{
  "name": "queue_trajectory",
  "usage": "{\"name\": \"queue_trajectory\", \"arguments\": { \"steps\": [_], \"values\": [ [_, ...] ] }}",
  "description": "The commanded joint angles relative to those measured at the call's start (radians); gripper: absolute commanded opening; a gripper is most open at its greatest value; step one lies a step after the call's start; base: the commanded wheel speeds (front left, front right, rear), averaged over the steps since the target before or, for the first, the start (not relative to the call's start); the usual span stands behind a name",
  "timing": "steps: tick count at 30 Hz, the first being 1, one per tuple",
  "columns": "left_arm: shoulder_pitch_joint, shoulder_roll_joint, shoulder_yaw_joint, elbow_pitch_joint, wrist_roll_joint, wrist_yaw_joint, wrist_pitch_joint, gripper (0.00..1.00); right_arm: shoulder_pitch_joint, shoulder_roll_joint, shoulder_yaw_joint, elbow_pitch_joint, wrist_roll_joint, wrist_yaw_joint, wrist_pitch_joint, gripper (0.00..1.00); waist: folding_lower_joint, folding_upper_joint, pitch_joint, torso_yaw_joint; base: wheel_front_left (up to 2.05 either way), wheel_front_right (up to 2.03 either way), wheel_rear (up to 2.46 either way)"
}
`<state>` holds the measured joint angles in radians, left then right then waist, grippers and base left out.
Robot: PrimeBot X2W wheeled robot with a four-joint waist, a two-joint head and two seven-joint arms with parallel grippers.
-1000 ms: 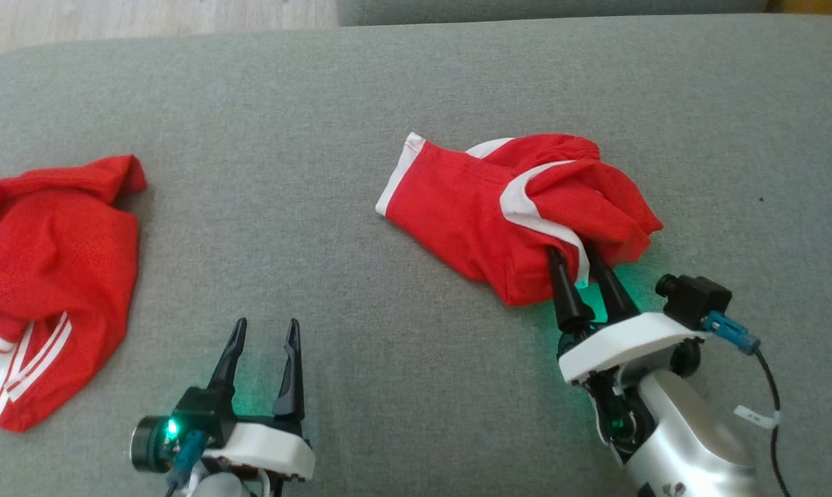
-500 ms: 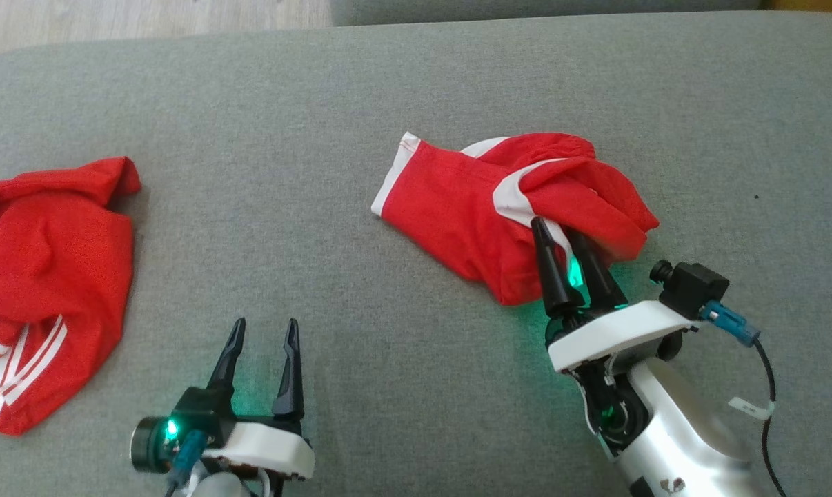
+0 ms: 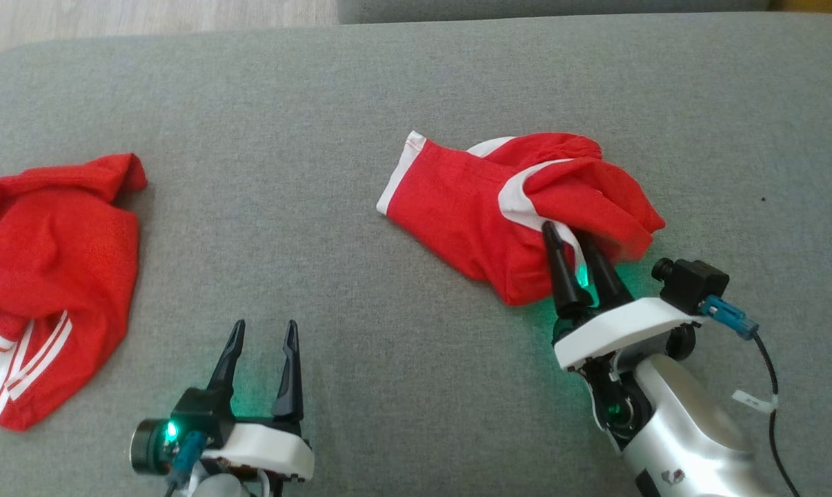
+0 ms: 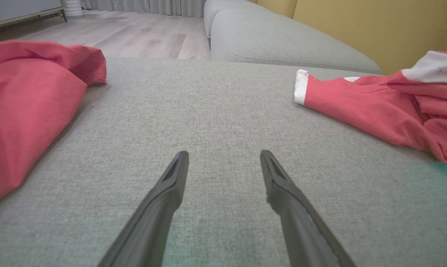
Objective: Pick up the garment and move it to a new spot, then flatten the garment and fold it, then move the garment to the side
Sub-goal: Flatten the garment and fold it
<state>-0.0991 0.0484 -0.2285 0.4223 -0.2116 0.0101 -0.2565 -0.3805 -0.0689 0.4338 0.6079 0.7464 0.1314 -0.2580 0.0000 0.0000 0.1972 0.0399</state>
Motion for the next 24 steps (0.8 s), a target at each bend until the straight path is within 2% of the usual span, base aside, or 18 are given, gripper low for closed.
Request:
{"name": "queue_trajectory", "arguments": {
  "steps": [1,2,3,7,10,15,18,19,20,22,24],
  "values": [
    [-0.031,0.002,0.024,-0.023,-0.004,0.008,-0.005,1.0,-0.024,0.014,0.013,-0.022,-0.011,-0.001,-0.004,0.42,0.0,0.0,-0.001,0.0,0.0,0.0,0.0],
    [-0.03,0.002,0.024,-0.022,-0.005,0.008,-0.005,1.0,-0.023,0.015,0.013,-0.022,-0.012,-0.001,-0.004,0.02,0.0,0.0,-0.002,0.0,0.0,0.0,0.0],
    [-0.03,0.002,0.025,-0.022,-0.006,0.008,-0.005,1.0,-0.022,0.015,0.011,-0.025,-0.013,-0.001,-0.004,0.0,0.0,0.0,-0.003,-0.001,0.0,0.0,0.0],
    [-0.026,0.002,0.027,-0.018,-0.008,0.005,-0.005,1.0,-0.019,0.016,-0.009,-0.06,-0.019,-0.001,-0.004,0.0,0.0,0.0,-0.017,-0.004,0.0,0.0,0.0],
    [-0.023,0.002,0.029,-0.017,-0.008,0.002,-0.005,1.0,-0.026,0.017,-0.024,-0.134,-0.02,-0.001,-0.004,0.0,0.0,0.0,-0.032,-0.007,0.0,0.0,0.0],
    [-0.012,0.002,0.031,-0.019,-0.005,-0.001,-0.005,1.0,-0.081,0.018,0.015,-0.251,0.035,-0.001,-0.004,0.0,0.0,0.0,-0.057,-0.009,0.0,0.0,0.0],
    [-0.002,0.002,0.028,-0.019,-0.005,-0.006,-0.005,1.0,-0.174,0.018,0.074,-0.38,0.176,-0.001,-0.004,0.0,0.0,0.0,-0.077,-0.007,0.0,0.0,0.0],
    [-0.002,0.002,0.028,-0.019,-0.005,-0.006,-0.005,1.0,-0.174,0.018,0.074,-0.38,0.176,-0.001,-0.004,0.0,0.0,0.0,-0.077,-0.007,0.0,0.0,0.0],
    [0.0,0.002,0.026,-0.019,-0.006,-0.007,-0.005,1.0,-0.193,0.018,0.077,-0.414,0.225,-0.001,-0.004,0.0,0.0,0.0,-0.081,-0.005,0.0,0.0,0.0],
    [0.005,0.002,0.024,-0.019,-0.009,-0.007,-0.005,1.0,-0.218,0.018,0.055,-0.47,0.333,-0.001,-0.004,0.0,0.0,0.0,-0.085,-0.004,0.0,0.0,0.0],
    [0.009,0.002,0.021,-0.02,-0.013,-0.006,-0.005,1.0,-0.233,0.018,0.005,-0.493,0.385,-0.001,-0.004,0.0,0.0,0.0,-0.087,-0.004,0.0,0.0,0.0]
  ]
}}
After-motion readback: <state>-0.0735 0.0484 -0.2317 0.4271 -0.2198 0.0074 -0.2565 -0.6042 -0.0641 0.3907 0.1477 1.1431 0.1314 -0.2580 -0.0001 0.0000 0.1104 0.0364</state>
